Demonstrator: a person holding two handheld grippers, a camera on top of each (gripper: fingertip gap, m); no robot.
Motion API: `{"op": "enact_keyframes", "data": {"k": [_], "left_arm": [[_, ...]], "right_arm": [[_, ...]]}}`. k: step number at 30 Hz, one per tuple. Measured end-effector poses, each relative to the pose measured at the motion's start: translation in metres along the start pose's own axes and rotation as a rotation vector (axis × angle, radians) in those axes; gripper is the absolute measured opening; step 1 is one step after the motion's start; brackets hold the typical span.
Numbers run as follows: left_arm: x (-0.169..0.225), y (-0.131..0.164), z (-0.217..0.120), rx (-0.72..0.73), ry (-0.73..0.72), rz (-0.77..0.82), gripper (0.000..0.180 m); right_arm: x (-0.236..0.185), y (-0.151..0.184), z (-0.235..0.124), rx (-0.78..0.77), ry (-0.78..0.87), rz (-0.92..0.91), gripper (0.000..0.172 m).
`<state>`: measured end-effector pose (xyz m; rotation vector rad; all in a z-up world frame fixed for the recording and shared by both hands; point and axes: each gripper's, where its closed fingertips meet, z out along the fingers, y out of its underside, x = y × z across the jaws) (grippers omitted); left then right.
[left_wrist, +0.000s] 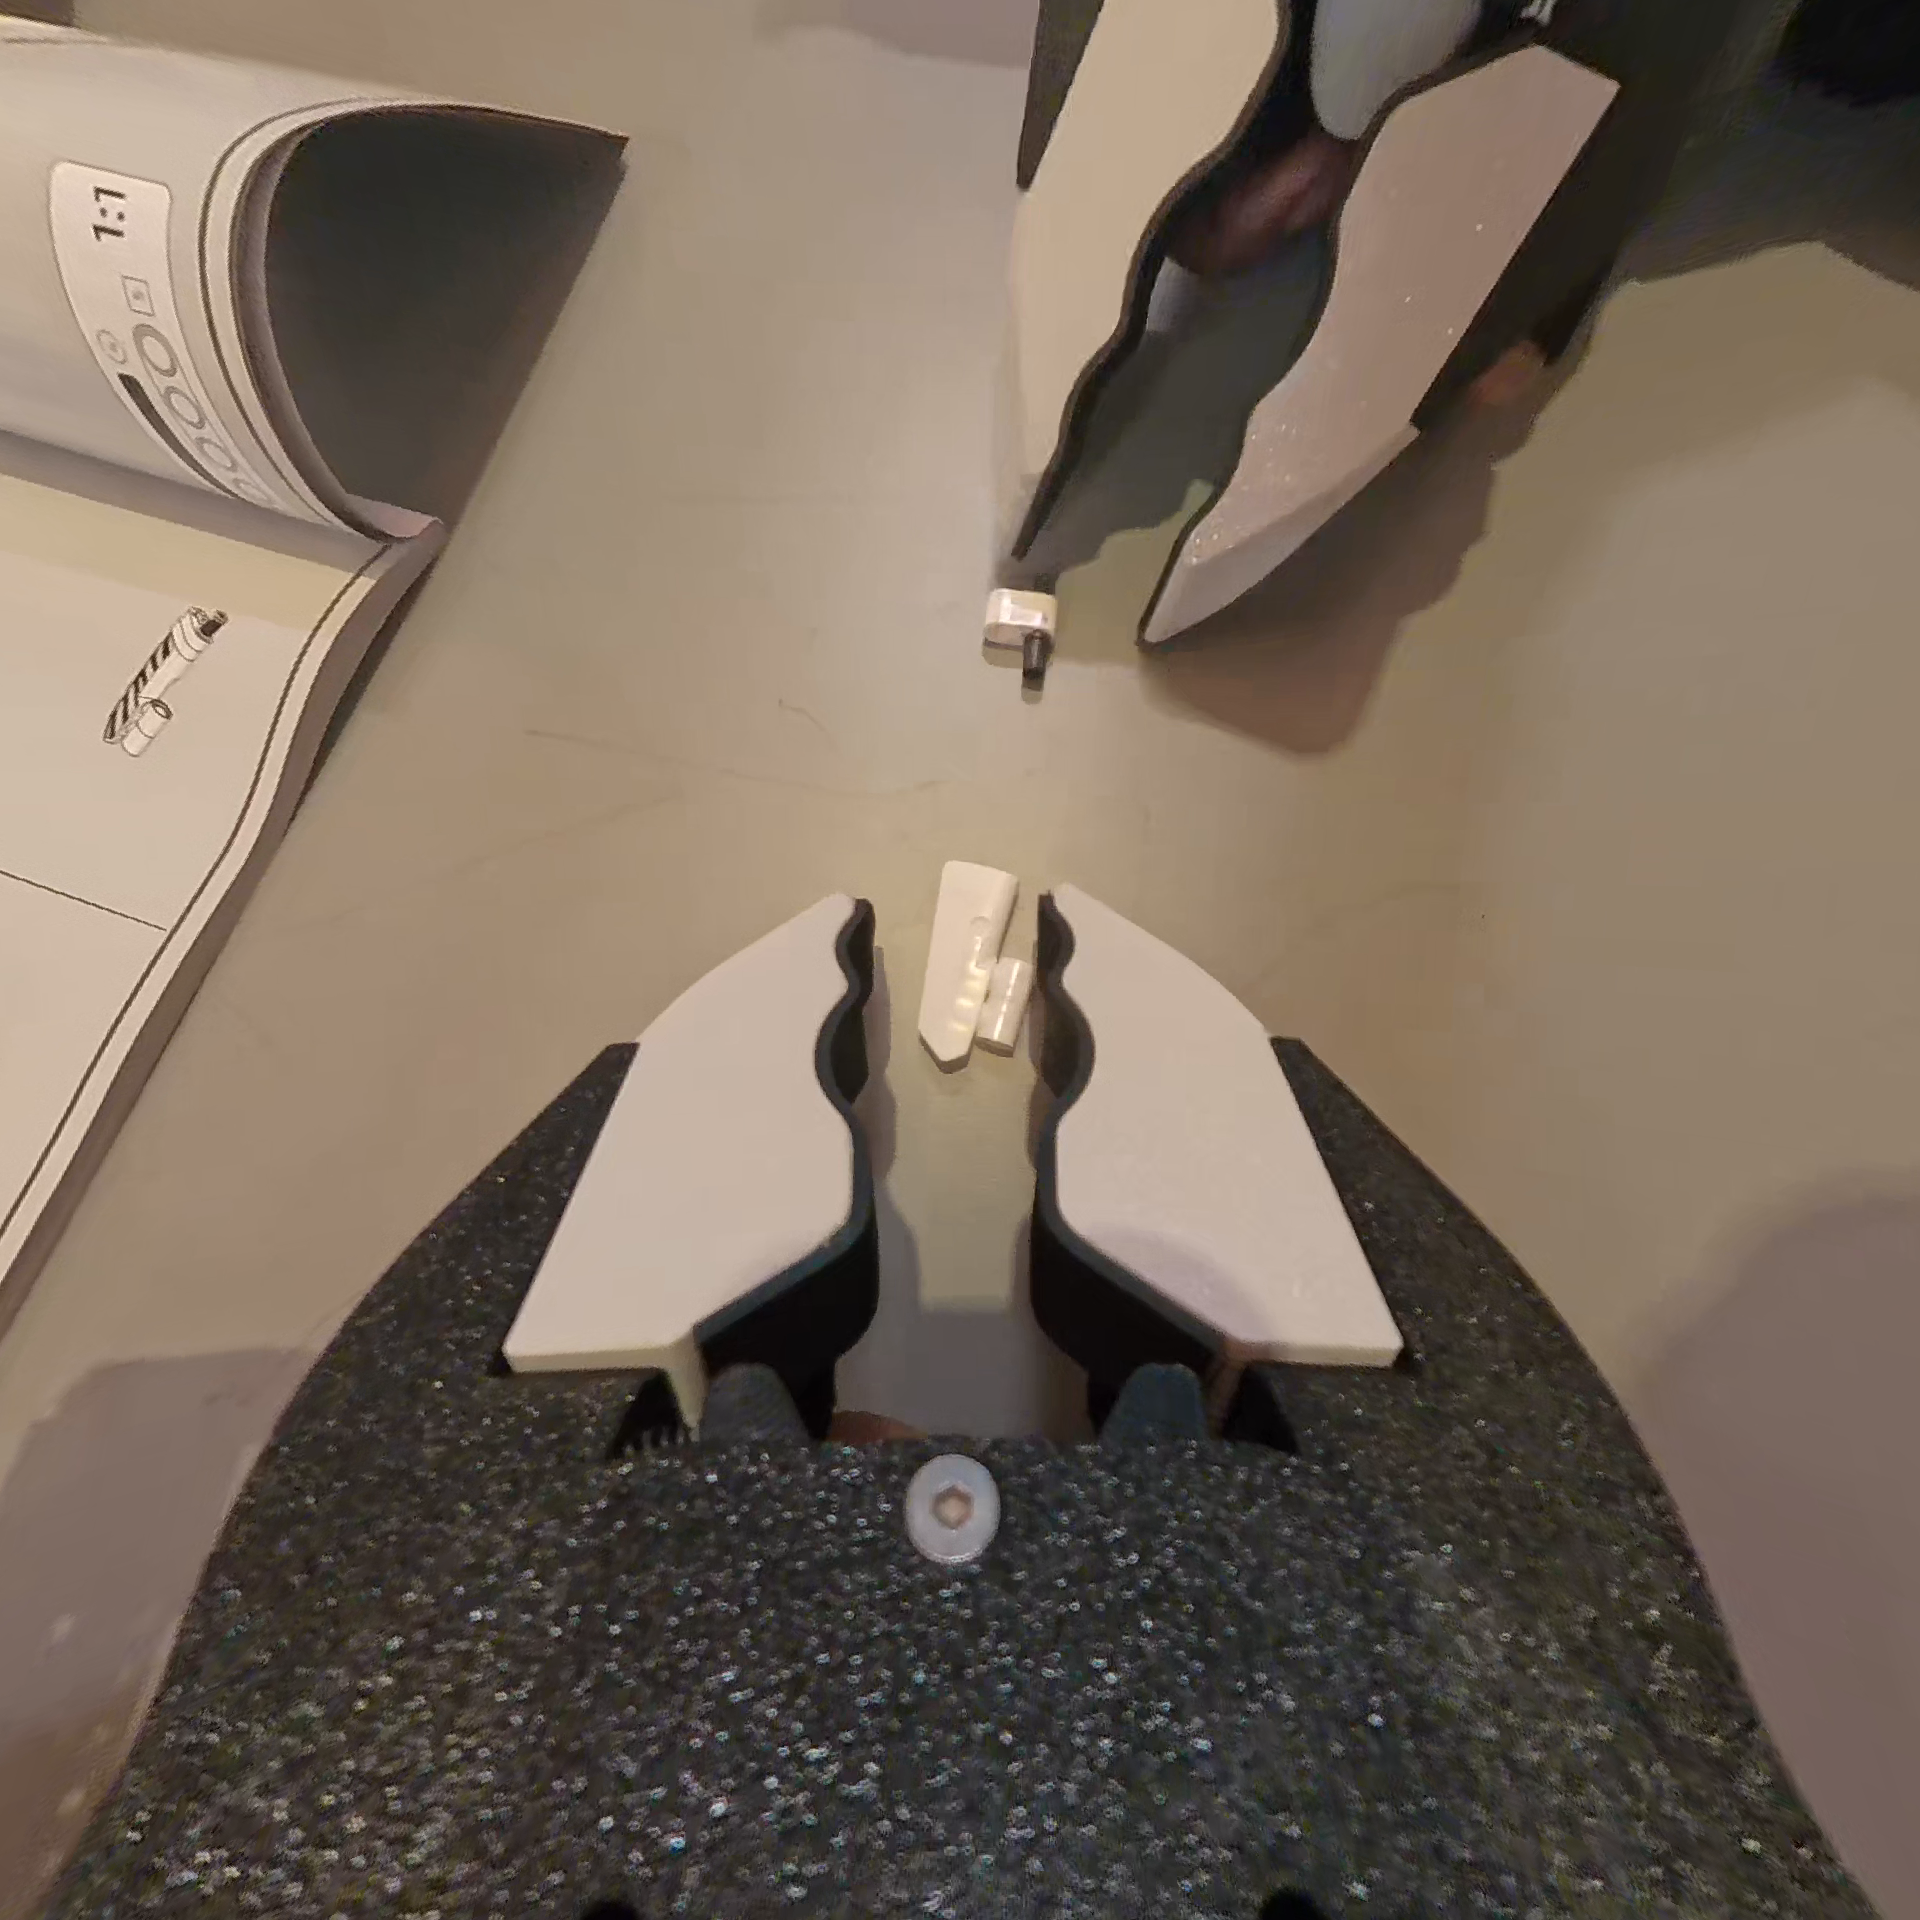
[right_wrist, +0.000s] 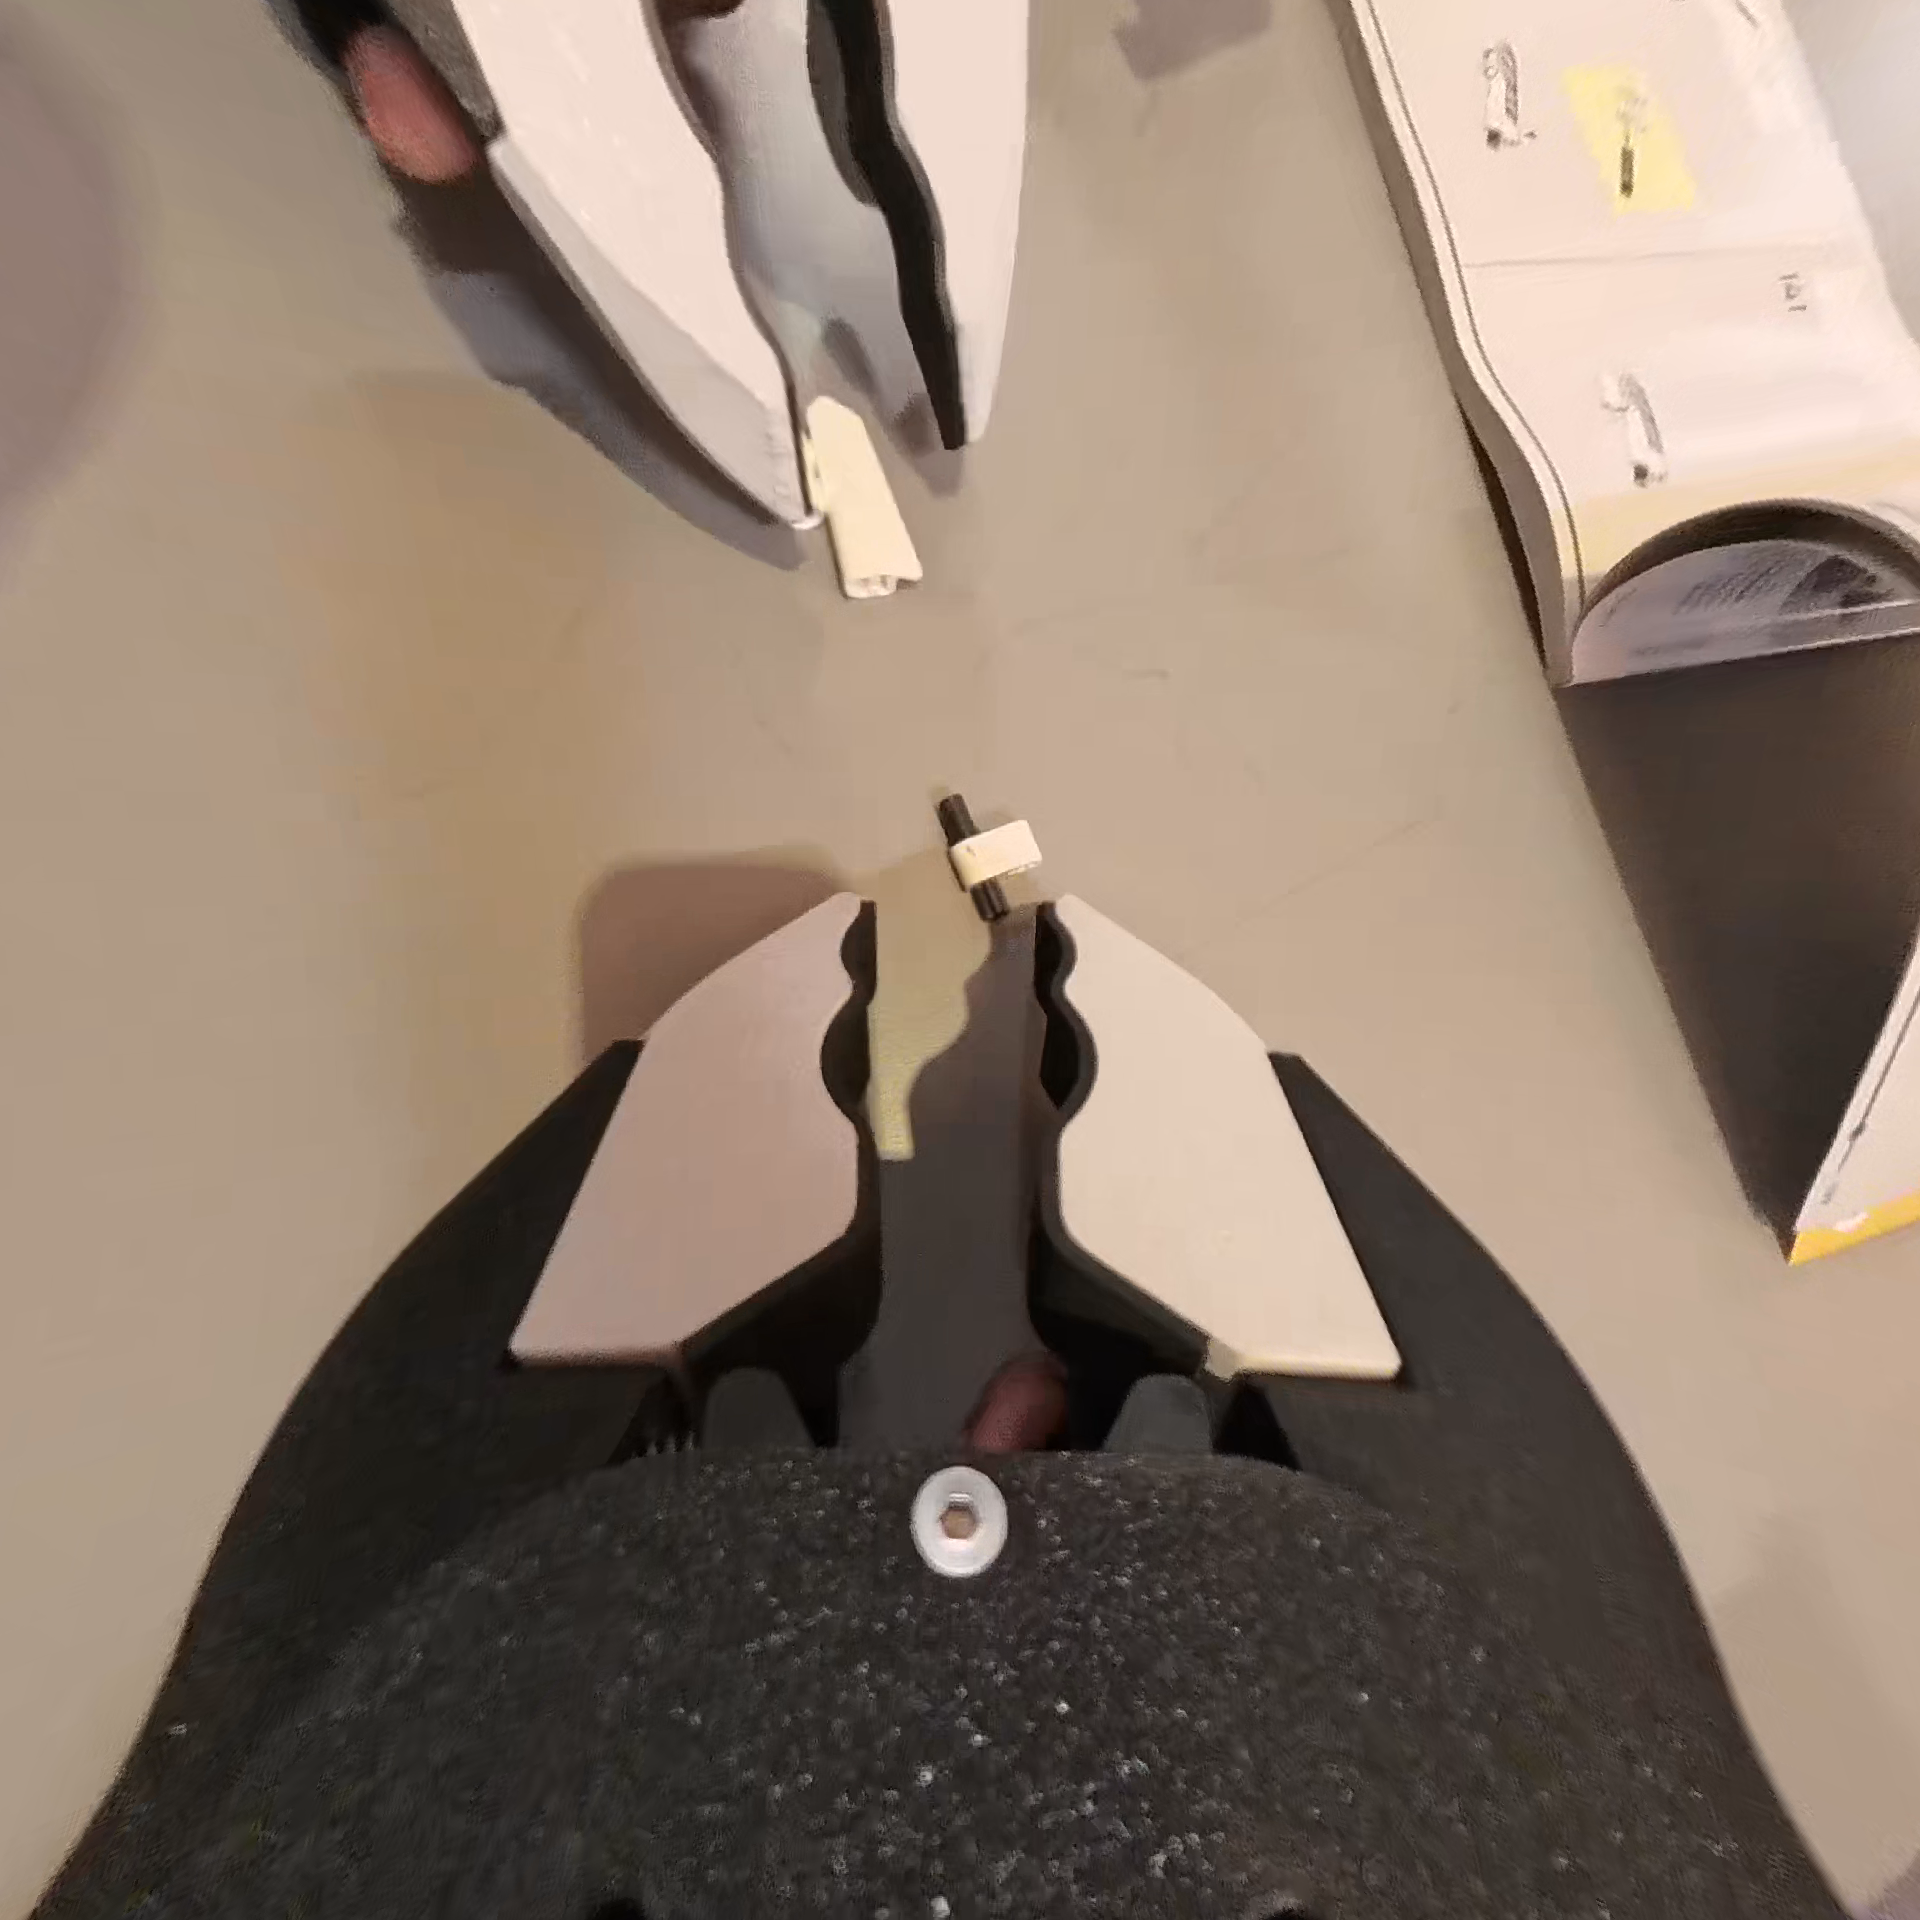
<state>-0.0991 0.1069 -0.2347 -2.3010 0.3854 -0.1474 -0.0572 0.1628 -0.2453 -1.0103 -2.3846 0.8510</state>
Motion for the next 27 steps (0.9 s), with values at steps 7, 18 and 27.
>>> {"op": "enact_keyframes", "data": {"k": [7,18,27], "left_arm": [[-0.003,-0.001,-0.002,0.011,-0.005,-0.025,0.030],[-0.006,-0.003,-0.003,0.035,-0.016,-0.033,0.030],[-0.004,-0.004,-0.002,0.040,-0.023,-0.014,0.030]], "right_arm": [[-0.017,-0.008,0.006,-0.002,-0.066,0.003,0.028],[0.012,-0.007,0.004,-0.007,0.026,-0.228,0.029],[0.009,-0.016,0.010,-0.044,-0.078,-0.457,0.026]]}}
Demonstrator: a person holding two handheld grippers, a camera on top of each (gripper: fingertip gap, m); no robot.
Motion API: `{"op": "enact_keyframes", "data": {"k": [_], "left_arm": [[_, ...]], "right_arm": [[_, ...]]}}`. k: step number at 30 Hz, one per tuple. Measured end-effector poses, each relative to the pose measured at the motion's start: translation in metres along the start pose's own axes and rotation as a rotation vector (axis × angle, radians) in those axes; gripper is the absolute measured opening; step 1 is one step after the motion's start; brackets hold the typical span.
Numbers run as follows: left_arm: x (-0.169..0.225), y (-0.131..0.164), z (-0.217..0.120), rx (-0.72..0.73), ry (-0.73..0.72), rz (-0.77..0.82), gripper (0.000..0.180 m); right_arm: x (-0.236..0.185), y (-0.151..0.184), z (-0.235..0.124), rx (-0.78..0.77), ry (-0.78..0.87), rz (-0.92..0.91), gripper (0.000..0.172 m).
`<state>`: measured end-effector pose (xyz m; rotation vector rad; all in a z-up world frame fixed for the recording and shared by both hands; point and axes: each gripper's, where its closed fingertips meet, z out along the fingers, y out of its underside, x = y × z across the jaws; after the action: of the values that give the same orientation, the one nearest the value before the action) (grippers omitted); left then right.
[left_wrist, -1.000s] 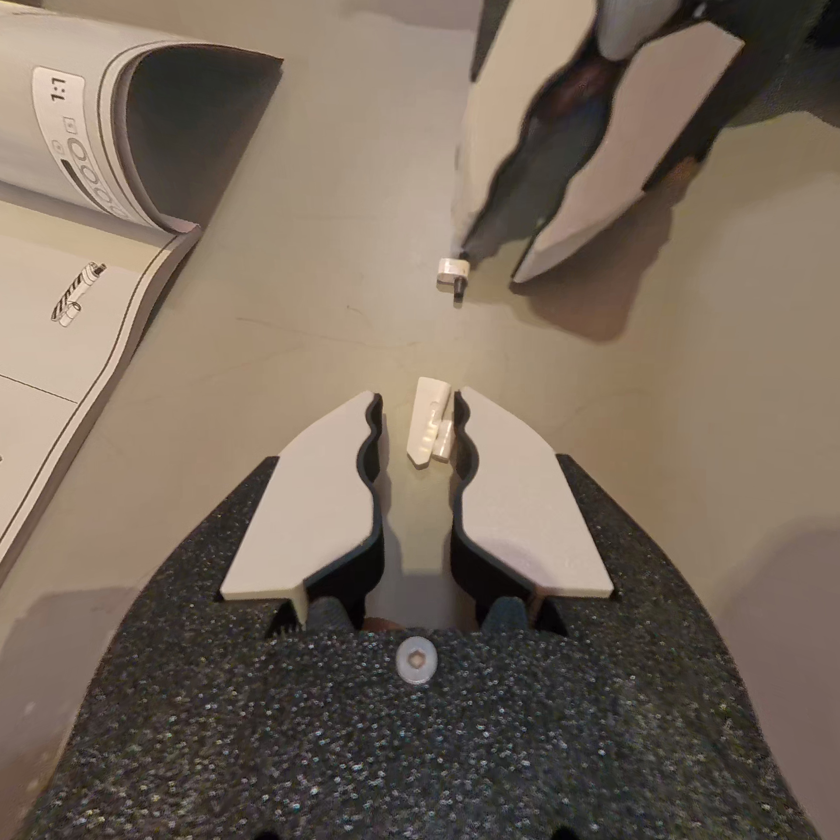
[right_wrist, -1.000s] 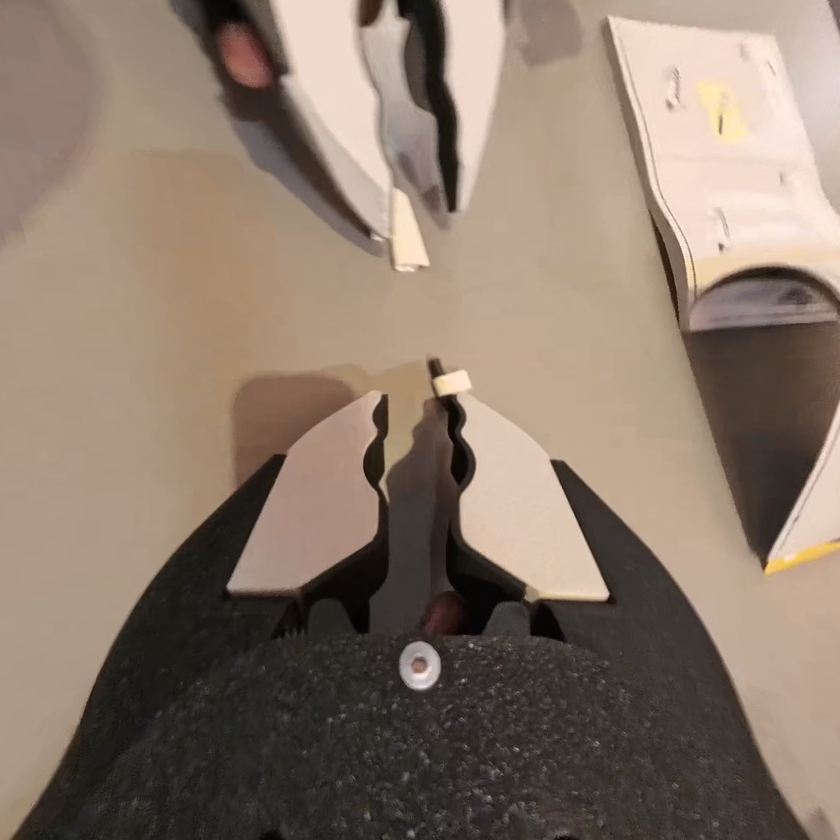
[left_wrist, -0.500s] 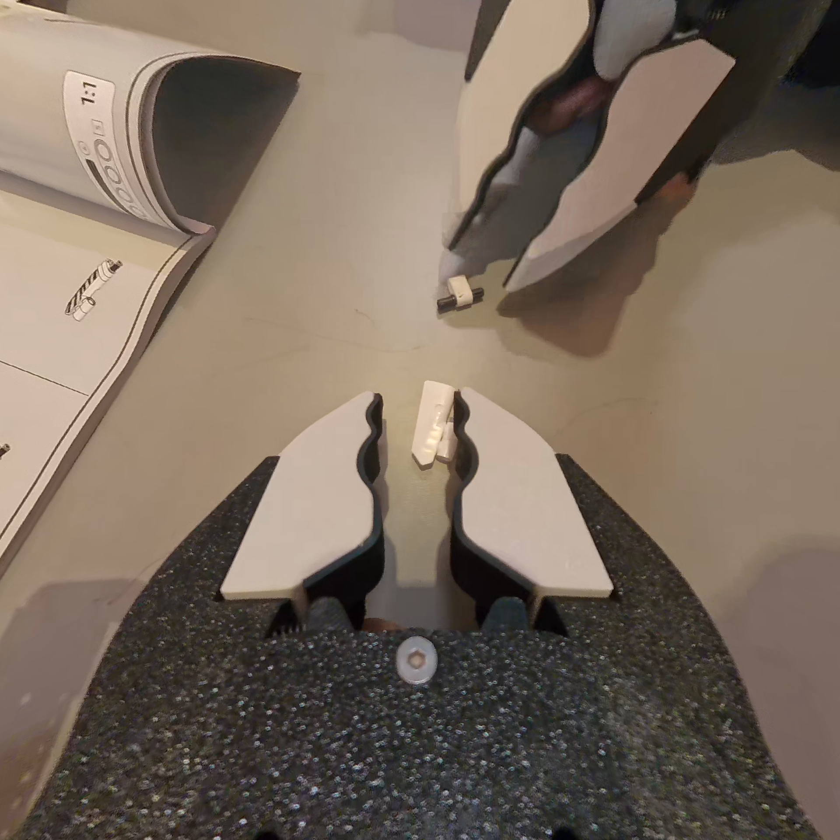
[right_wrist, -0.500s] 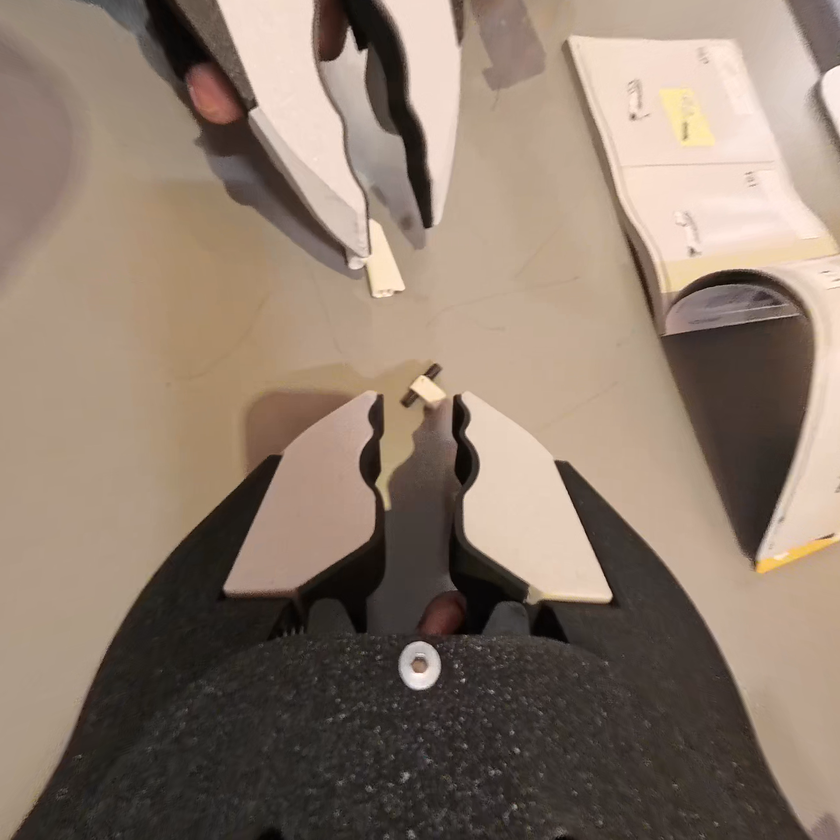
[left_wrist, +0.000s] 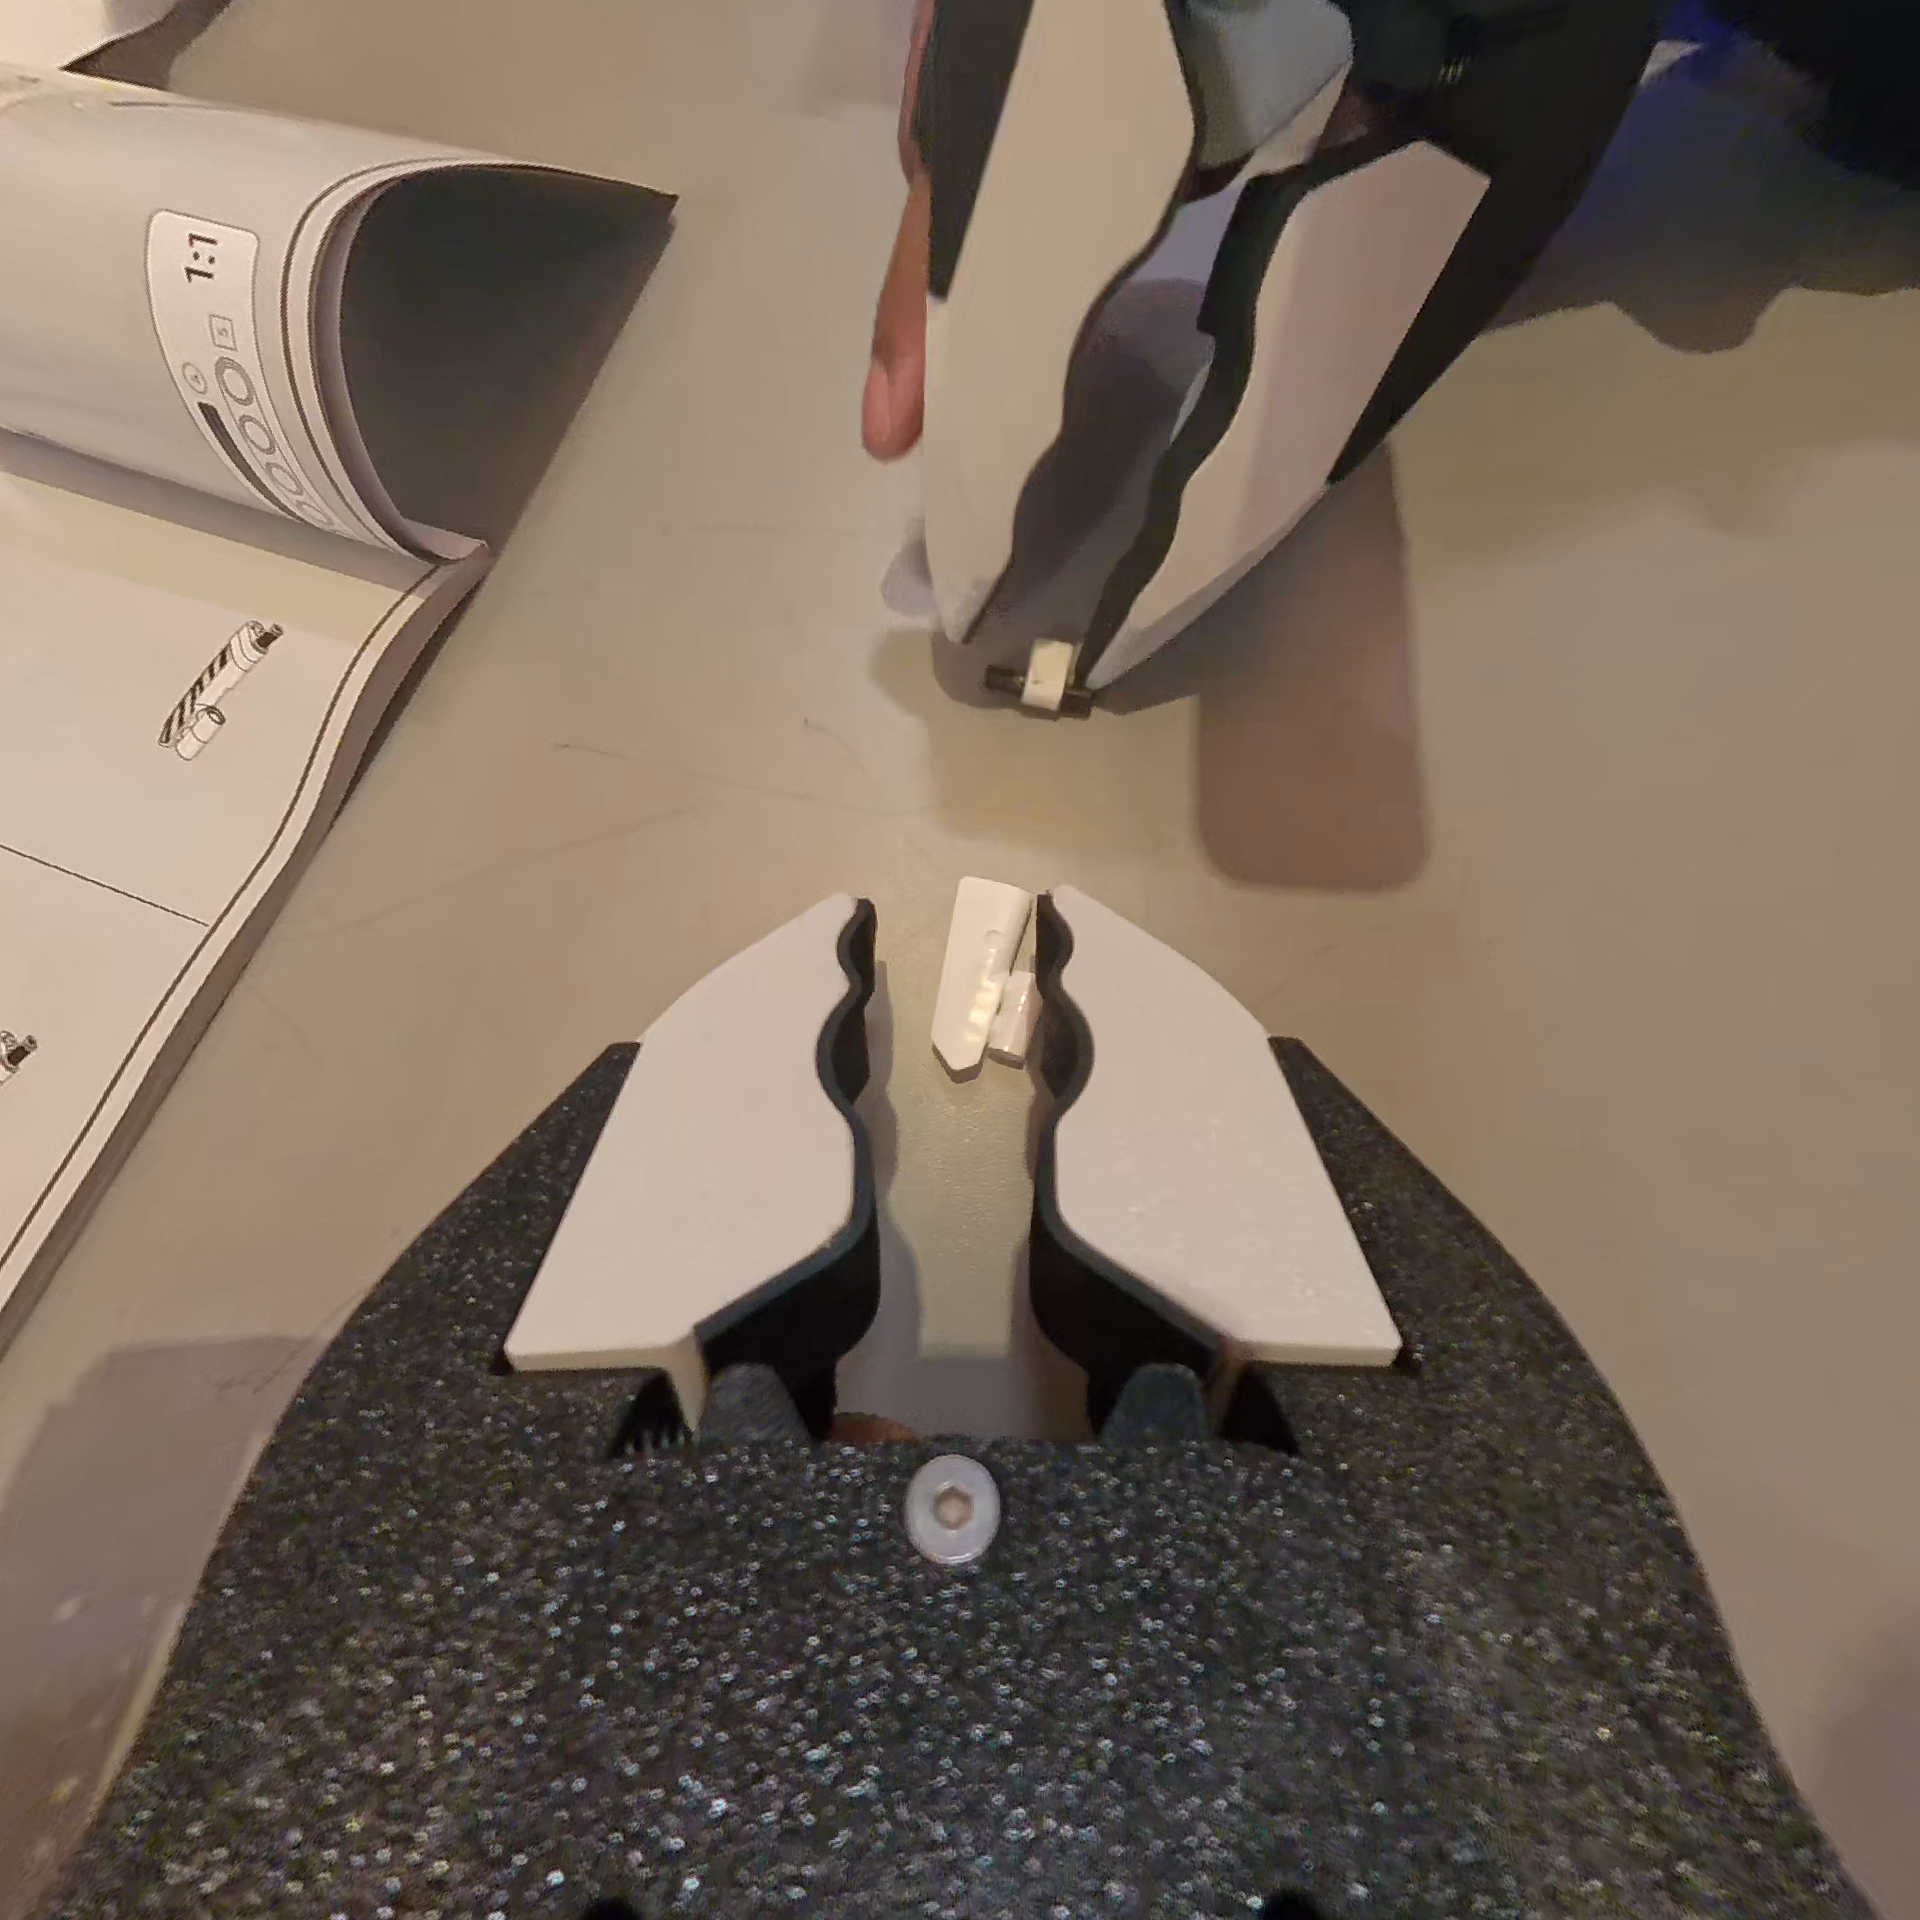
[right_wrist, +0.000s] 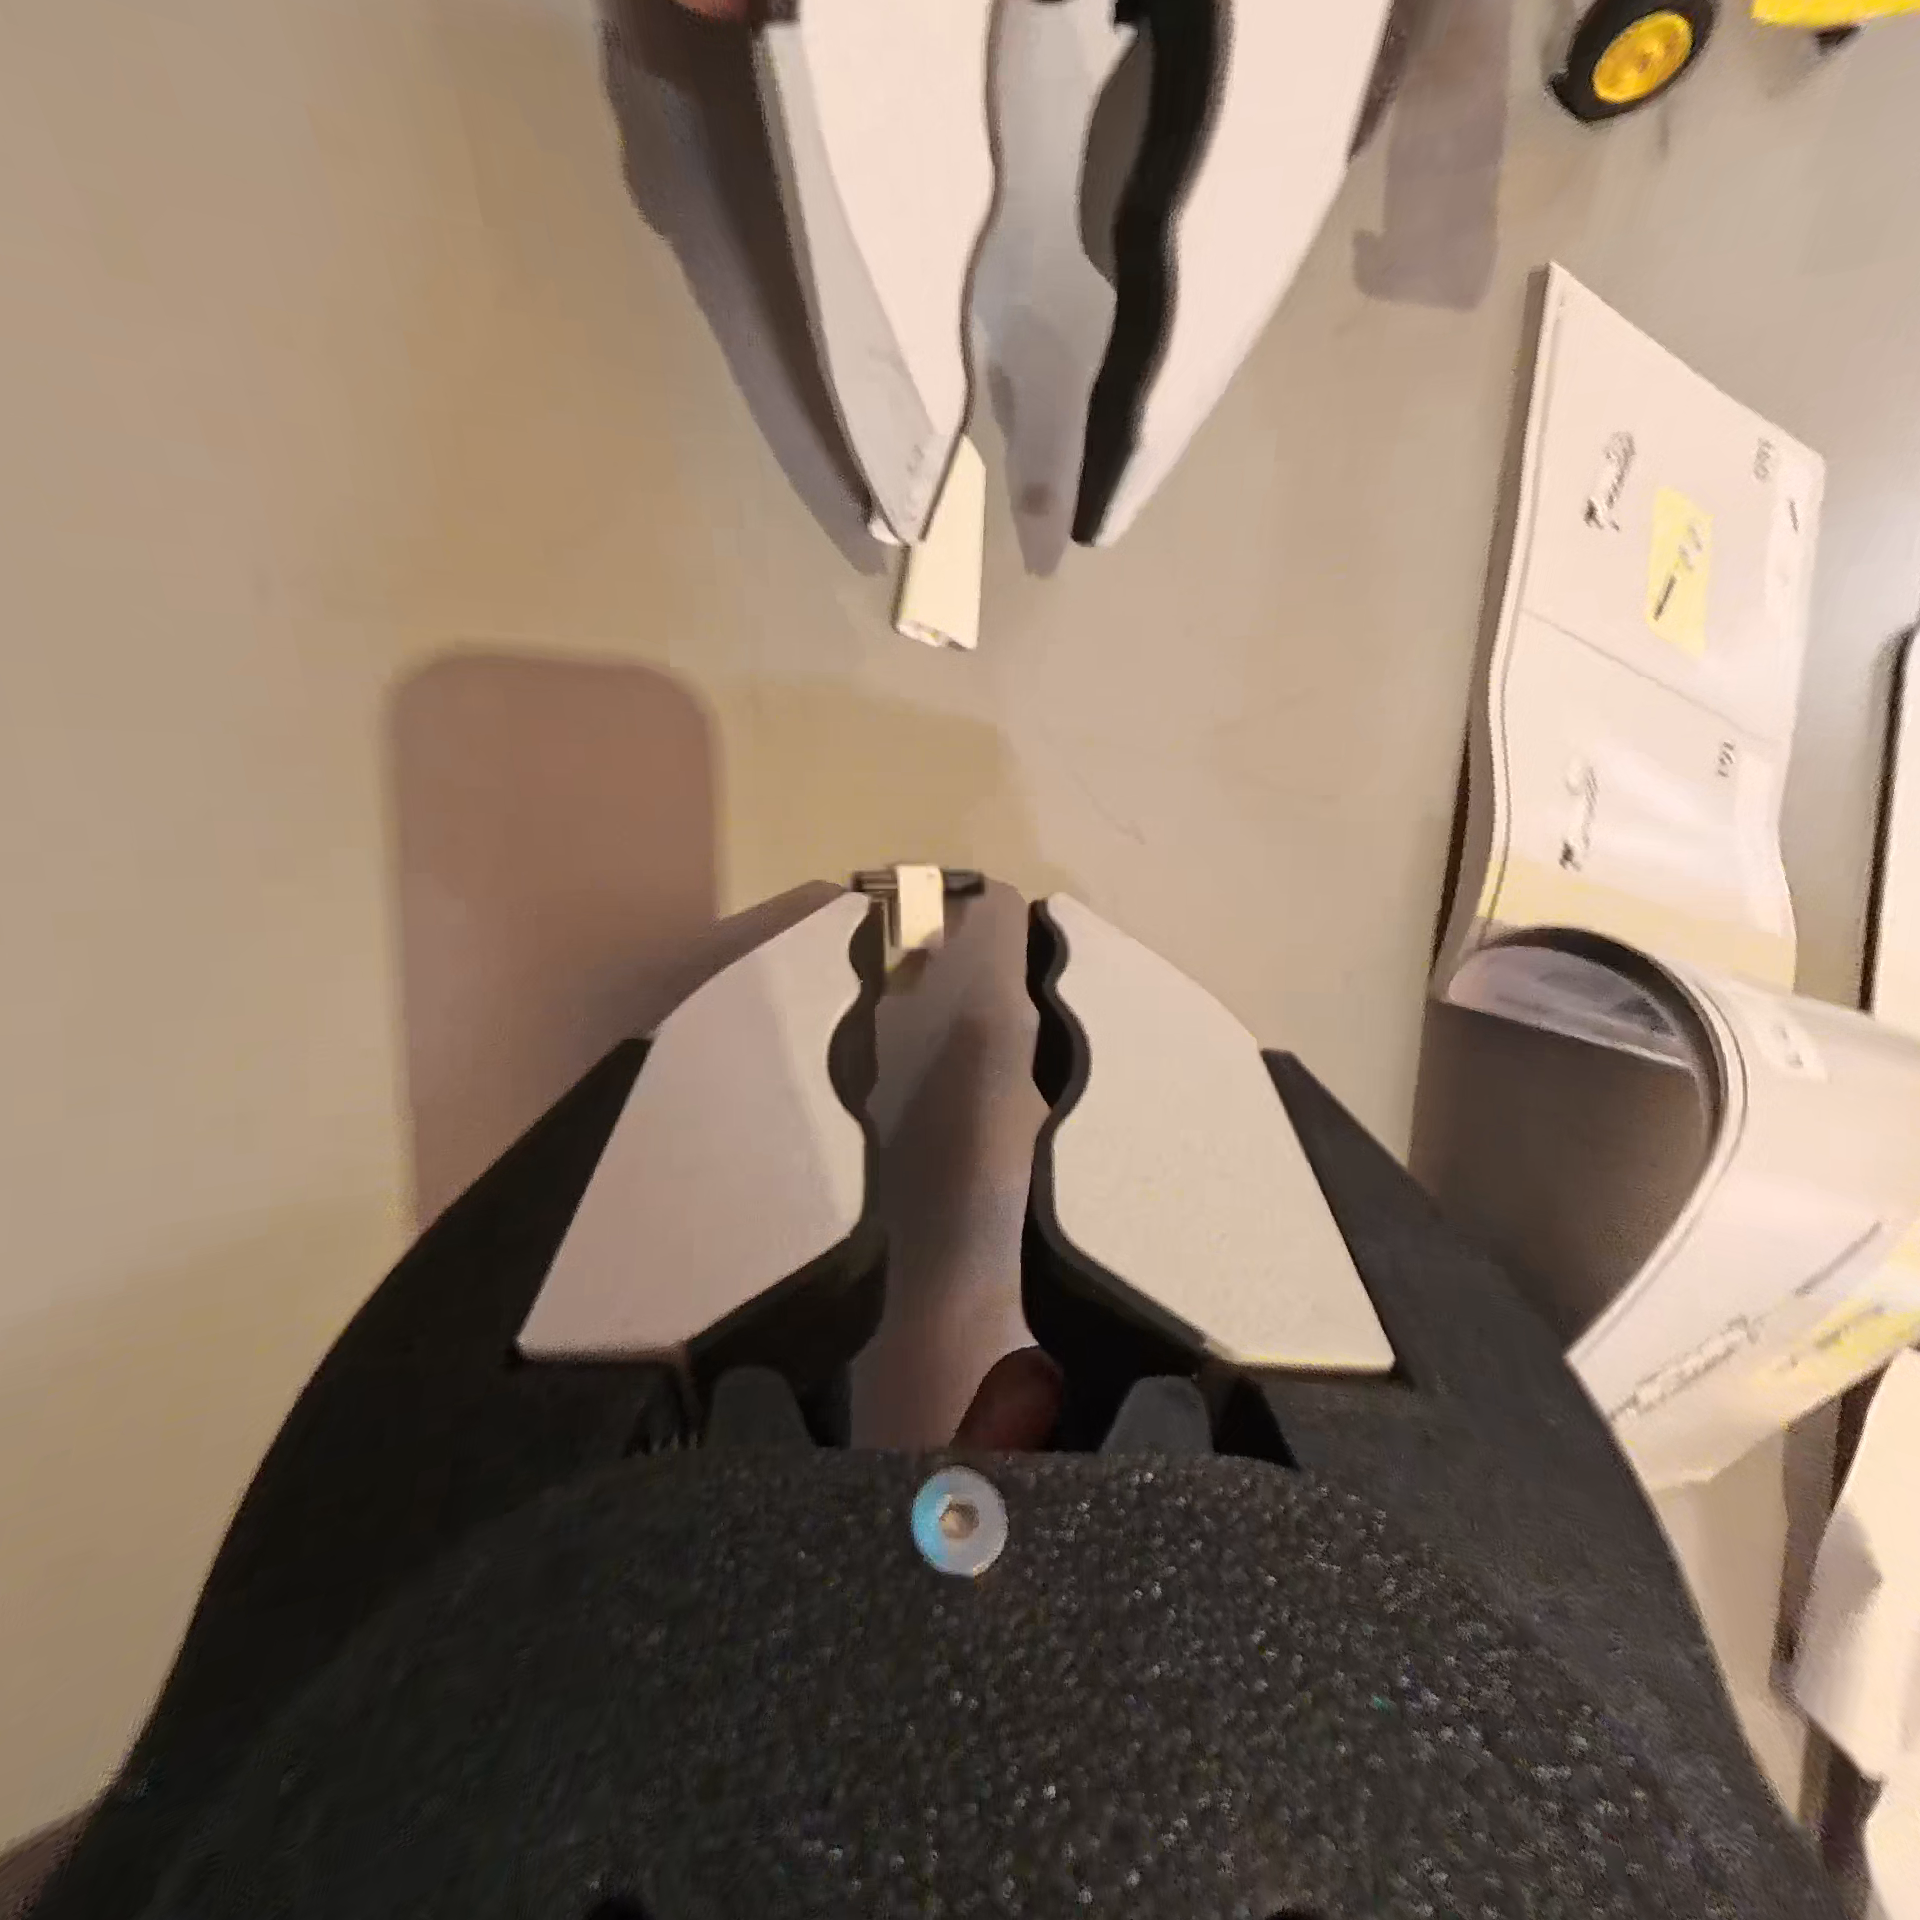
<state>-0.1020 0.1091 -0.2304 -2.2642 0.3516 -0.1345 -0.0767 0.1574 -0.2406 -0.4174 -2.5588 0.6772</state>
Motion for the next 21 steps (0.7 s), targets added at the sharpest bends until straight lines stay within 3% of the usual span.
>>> {"op": "enact_keyframes", "data": {"k": [2,5,11,15,21], "left_arm": [[0.000,0.001,0.001,0.000,-0.002,-0.003,0.030],[-0.001,0.000,0.001,0.009,-0.004,-0.009,0.030],[-0.001,-0.018,-0.004,0.135,0.053,-0.168,0.029],[-0.001,-0.042,-0.016,0.305,0.143,-0.339,0.027],[0.004,-0.063,-0.028,0.435,0.147,-0.309,0.022]], "right_arm": [[-0.003,0.000,0.005,-0.024,-0.025,0.006,0.011],[0.005,0.001,0.007,-0.069,0.040,0.021,0.008],[0.038,-0.033,-0.019,0.188,0.491,0.011,0.008],[0.037,-0.053,-0.040,0.273,0.786,-0.152,0.008],[0.033,-0.069,-0.044,0.287,0.932,-0.254,0.008]]}}
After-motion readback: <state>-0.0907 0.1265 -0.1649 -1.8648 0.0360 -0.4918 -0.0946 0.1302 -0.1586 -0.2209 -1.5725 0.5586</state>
